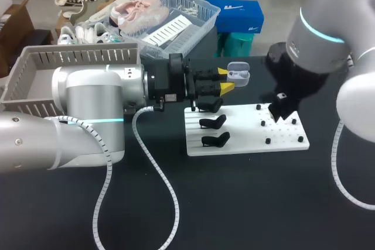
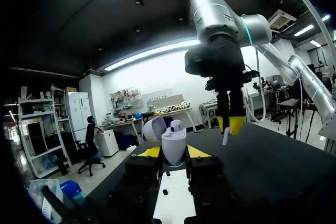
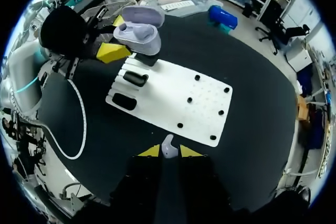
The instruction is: Pick up each earbud case from the left stands, insert the matching earbuds, close the lid, and place the case in the box.
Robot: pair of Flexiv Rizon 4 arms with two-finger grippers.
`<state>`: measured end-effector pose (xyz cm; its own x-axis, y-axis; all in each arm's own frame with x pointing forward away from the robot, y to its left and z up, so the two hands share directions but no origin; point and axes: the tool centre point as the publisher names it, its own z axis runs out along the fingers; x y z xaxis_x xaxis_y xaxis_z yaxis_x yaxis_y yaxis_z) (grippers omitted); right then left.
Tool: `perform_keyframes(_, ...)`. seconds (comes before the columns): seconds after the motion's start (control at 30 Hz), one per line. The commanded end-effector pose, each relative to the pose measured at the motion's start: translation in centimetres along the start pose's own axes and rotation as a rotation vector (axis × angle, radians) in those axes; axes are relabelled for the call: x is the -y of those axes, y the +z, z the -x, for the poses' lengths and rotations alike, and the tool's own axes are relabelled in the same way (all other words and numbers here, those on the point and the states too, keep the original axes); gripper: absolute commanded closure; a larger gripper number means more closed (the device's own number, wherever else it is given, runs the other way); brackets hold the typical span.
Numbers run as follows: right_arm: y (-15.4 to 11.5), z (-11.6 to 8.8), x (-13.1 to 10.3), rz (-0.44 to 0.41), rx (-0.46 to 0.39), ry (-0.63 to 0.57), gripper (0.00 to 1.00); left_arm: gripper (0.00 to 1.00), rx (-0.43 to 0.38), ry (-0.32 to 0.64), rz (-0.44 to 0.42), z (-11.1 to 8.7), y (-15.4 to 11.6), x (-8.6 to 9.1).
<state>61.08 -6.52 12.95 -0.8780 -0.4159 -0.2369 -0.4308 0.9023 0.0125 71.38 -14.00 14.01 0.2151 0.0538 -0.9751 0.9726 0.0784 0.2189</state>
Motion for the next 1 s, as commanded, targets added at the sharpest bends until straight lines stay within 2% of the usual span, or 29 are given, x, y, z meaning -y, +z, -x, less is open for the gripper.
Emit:
perform_keyframes(0.03, -1.9, -0.8, -0.7, 0.006, 0.077, -0.051, 1.0, 1.0, 0.001, 0.001, 0.004, 0.0, 0.0, 0.1)
perform_keyframes(0.27, -3.8, 0.8, -2.2, 0.049, 0.089, -0.084, 1.0, 1.0, 0.001, 0.001, 0.004, 0.0, 0.0, 0.1)
perform_keyframes(0.53, -5.5, 2.7, -3.2, 0.038, 0.096, -0.15, 1.0, 1.0, 0.001, 0.001, 0.004, 0.0, 0.0, 0.1)
perform_keyframes(1.0, -4.4, 7.5, -3.8, 0.027, 0.044, -0.206, 1.0, 1.0, 0.001, 0.001, 0.004, 0.0, 0.0, 0.1)
